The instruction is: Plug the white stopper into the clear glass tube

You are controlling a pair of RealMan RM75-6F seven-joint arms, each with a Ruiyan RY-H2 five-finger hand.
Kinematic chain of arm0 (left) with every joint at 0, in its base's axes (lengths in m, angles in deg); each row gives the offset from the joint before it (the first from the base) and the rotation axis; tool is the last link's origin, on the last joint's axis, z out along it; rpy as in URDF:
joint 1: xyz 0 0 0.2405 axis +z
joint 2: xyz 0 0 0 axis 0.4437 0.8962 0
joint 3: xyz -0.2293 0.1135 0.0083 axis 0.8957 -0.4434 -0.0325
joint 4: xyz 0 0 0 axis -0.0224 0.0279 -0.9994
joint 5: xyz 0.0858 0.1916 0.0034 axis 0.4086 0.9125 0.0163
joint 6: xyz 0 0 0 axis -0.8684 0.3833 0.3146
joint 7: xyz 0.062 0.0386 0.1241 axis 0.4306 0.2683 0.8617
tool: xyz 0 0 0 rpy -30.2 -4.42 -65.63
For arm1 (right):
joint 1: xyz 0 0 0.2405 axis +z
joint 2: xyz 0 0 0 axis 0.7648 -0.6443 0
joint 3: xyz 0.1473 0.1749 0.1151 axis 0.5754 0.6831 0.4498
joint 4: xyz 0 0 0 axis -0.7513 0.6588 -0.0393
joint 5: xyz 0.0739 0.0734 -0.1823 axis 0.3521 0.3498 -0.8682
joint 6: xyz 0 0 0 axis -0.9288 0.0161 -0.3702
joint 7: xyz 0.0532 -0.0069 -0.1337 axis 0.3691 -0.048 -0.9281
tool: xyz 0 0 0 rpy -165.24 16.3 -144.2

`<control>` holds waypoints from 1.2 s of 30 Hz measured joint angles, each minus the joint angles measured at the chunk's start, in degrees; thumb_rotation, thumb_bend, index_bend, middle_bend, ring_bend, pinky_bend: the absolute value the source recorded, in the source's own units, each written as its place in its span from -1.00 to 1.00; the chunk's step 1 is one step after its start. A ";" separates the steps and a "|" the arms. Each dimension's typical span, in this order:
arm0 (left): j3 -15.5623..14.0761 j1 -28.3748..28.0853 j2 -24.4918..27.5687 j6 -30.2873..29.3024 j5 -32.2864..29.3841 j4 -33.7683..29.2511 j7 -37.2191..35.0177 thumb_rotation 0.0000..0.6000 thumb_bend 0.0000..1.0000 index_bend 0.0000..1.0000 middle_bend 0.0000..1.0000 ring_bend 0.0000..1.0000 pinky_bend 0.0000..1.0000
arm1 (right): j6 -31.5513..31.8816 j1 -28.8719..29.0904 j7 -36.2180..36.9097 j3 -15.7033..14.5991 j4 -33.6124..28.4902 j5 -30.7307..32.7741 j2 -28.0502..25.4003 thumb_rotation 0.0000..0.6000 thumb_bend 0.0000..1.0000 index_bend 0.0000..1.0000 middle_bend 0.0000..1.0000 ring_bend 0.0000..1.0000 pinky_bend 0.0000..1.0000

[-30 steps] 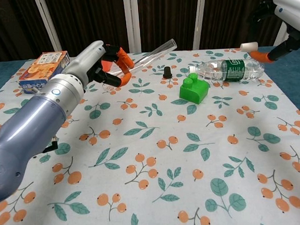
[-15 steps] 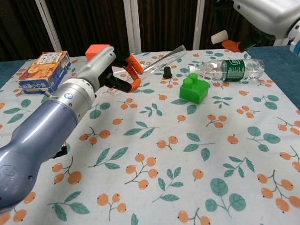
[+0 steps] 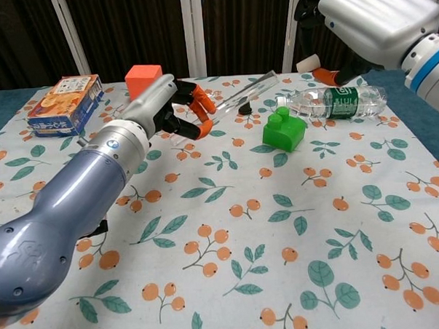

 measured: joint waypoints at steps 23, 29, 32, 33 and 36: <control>0.29 -0.12 -2.31 0.08 -0.22 1.14 0.23 1.00 0.64 0.07 0.13 -0.82 -1.00 | 0.45 0.27 -0.93 -0.55 0.79 0.87 2.57 1.00 -0.21 0.27 -0.48 -0.72 -0.82; 0.13 0.03 -2.58 0.03 0.04 1.01 0.22 1.00 0.64 0.07 0.13 -0.82 -1.00 | 0.54 0.37 -0.97 -0.54 0.99 1.09 2.94 1.00 -0.21 0.27 -0.48 -0.72 -0.82; 0.25 0.01 -2.75 0.01 0.06 0.95 0.26 1.00 0.64 0.07 0.13 -0.82 -1.00 | 0.57 0.40 -1.00 -0.53 1.02 1.18 3.03 1.00 -0.21 0.27 -0.48 -0.72 -0.82; 0.30 0.02 -2.81 -0.02 0.07 0.88 0.25 1.00 0.64 0.07 0.13 -0.82 -1.00 | 0.58 0.42 -1.03 -0.52 1.06 1.20 3.04 1.00 -0.21 0.27 -0.48 -0.72 -0.82; 0.36 0.01 -2.98 -0.14 0.18 0.69 0.34 1.00 0.64 0.07 0.13 -0.82 -1.00 | 0.53 0.49 -0.97 -0.41 1.10 1.41 3.12 1.00 -0.21 0.27 -0.48 -0.72 -0.82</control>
